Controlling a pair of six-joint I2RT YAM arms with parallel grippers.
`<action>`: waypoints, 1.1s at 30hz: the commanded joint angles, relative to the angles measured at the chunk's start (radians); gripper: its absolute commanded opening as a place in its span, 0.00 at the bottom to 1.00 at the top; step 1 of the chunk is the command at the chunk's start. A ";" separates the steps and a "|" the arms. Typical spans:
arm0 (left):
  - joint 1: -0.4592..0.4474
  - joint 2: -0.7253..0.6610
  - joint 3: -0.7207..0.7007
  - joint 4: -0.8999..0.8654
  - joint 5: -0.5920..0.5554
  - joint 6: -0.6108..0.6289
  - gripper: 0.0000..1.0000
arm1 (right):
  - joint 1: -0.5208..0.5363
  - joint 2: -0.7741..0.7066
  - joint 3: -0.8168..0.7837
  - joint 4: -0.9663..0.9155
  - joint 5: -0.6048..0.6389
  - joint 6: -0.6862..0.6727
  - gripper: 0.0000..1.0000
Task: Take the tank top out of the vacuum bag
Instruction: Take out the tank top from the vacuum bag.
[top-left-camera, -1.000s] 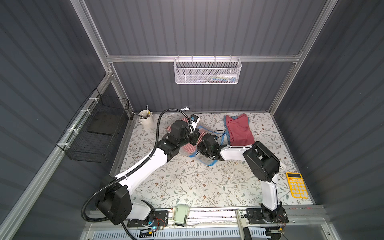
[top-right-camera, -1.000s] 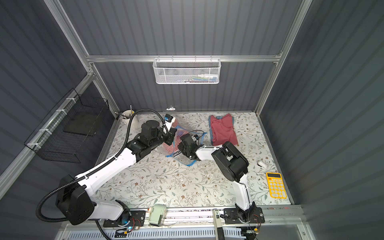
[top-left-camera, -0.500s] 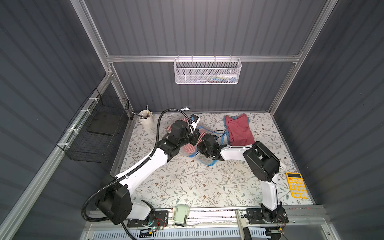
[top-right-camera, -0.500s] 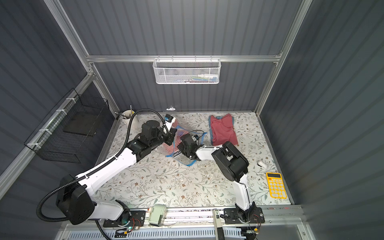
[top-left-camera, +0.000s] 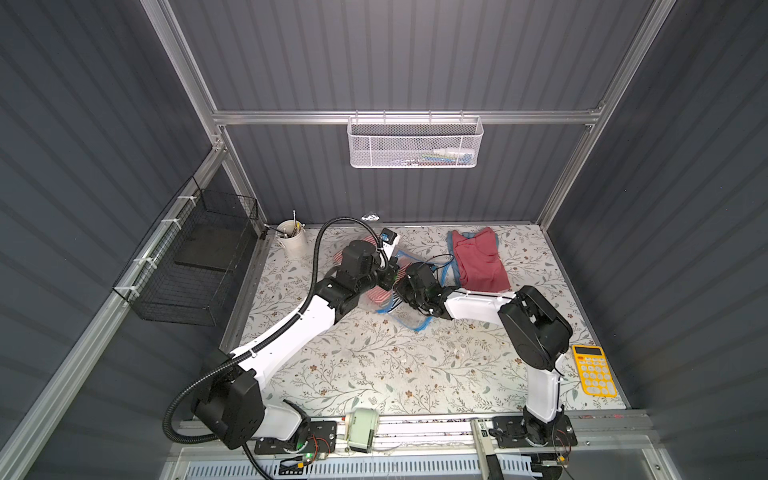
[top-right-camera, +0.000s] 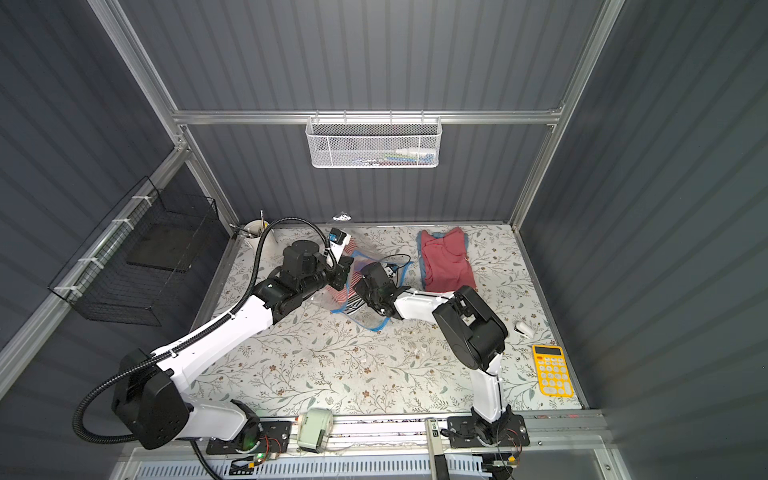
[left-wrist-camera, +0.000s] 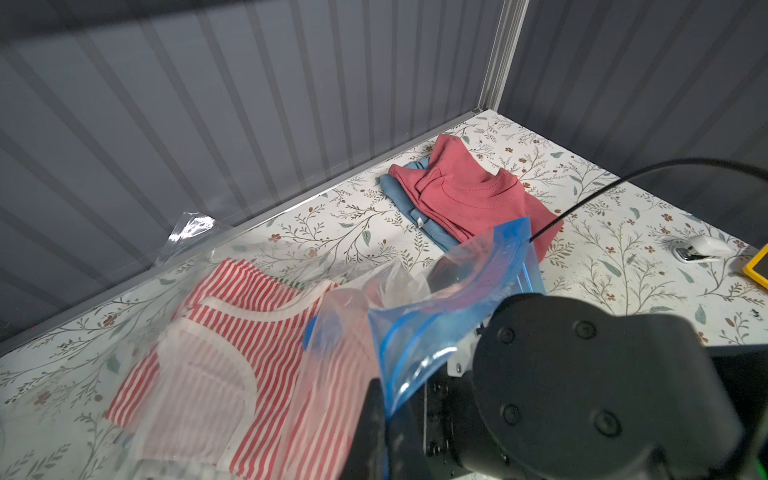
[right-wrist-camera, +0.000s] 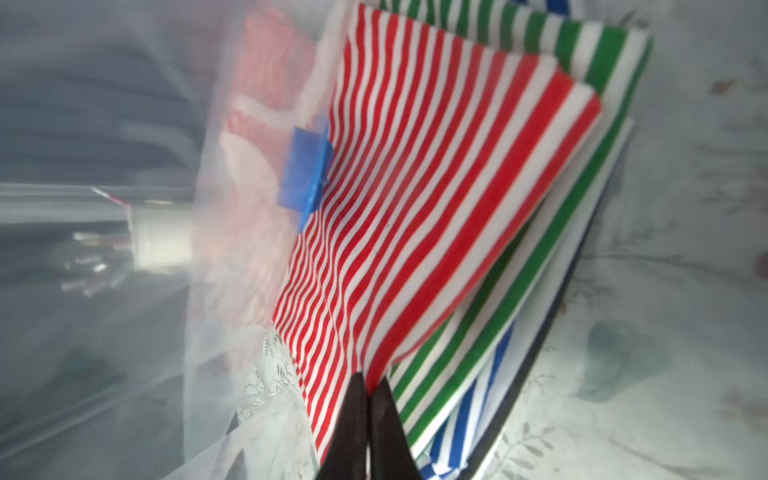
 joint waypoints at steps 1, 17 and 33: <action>-0.004 -0.002 0.015 0.017 0.014 -0.005 0.00 | 0.004 -0.035 -0.016 -0.009 0.035 -0.043 0.00; -0.004 -0.004 0.015 0.015 0.014 -0.006 0.00 | 0.004 -0.001 -0.026 0.041 0.009 -0.027 0.15; -0.004 0.002 0.017 0.015 0.012 -0.005 0.00 | 0.004 -0.012 -0.086 0.043 0.003 0.025 0.26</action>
